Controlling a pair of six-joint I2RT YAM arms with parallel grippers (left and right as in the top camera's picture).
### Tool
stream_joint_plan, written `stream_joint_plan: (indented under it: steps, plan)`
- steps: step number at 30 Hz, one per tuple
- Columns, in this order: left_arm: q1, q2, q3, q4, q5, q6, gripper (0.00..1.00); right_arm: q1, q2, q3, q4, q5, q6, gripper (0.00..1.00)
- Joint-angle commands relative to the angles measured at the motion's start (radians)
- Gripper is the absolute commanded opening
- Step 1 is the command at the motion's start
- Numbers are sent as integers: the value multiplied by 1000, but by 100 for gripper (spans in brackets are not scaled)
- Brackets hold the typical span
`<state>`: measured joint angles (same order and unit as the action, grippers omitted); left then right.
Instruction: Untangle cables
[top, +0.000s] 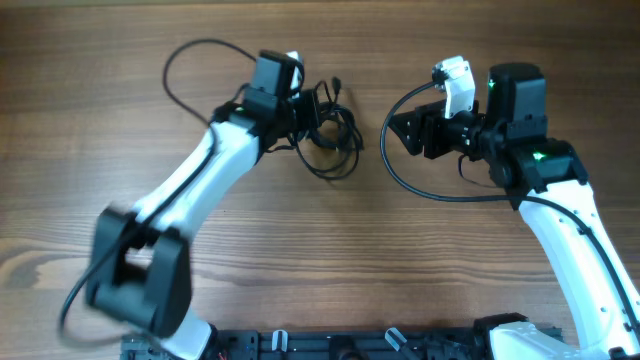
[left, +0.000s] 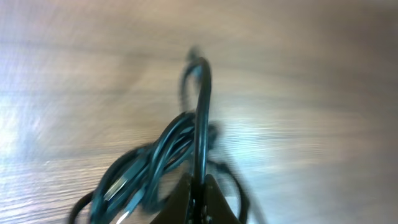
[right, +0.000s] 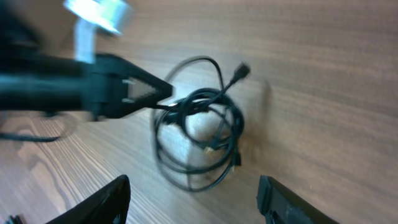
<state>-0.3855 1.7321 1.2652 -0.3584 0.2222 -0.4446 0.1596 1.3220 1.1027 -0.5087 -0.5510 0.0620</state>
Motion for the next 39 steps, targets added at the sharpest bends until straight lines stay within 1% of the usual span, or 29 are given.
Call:
stream_joint_plan:
  steps: [1,5,7,9,10,13,16,17,18,19,20,22,23,25,26,28,31,35,36,39]
  plan:
    - [-3,-153,13,6,111,29,4,8,10,14,42,-57,75,64]
    - [-2,-212,13,4,111,-39,4,8,10,14,62,-71,105,61]
    - [-1,-230,13,9,111,-71,4,8,10,14,67,-124,102,61]
    - [11,-236,13,10,111,-154,4,8,10,14,66,-143,102,61]
    - [16,-236,13,10,111,-176,4,8,11,14,63,-143,103,61]
    - [25,-236,13,11,137,-196,4,23,16,14,68,-143,104,61]
    - [25,-236,13,11,216,-183,4,58,44,14,87,-135,93,61]
    - [25,-236,13,20,257,-155,4,69,58,14,92,-129,87,61]
    - [29,-236,13,36,327,-111,4,77,70,14,96,-131,69,62]
    - [39,-236,13,51,399,-93,4,86,89,14,102,-131,64,62]
    - [53,-236,13,57,449,-93,4,92,103,14,111,-134,40,65]
    - [94,-236,13,60,532,-95,4,93,113,14,121,-139,-3,66]
    - [116,-236,13,60,573,-95,4,93,114,14,127,-139,-27,68]
    - [153,-236,13,60,634,-123,4,93,114,14,142,-151,-60,69]
    - [173,-236,13,63,666,-148,4,93,115,14,156,-197,-102,69]
    - [183,-236,13,72,700,-150,4,102,115,14,170,-232,-136,69]
    - [186,-236,13,78,711,-222,4,133,119,14,192,-236,-170,69]
    - [186,-236,13,96,755,-271,4,179,143,14,228,-233,-193,69]
    - [186,-236,13,101,763,-274,4,188,153,14,244,-233,-193,68]
    - [186,-236,13,101,765,-276,4,201,161,14,283,-232,-190,58]
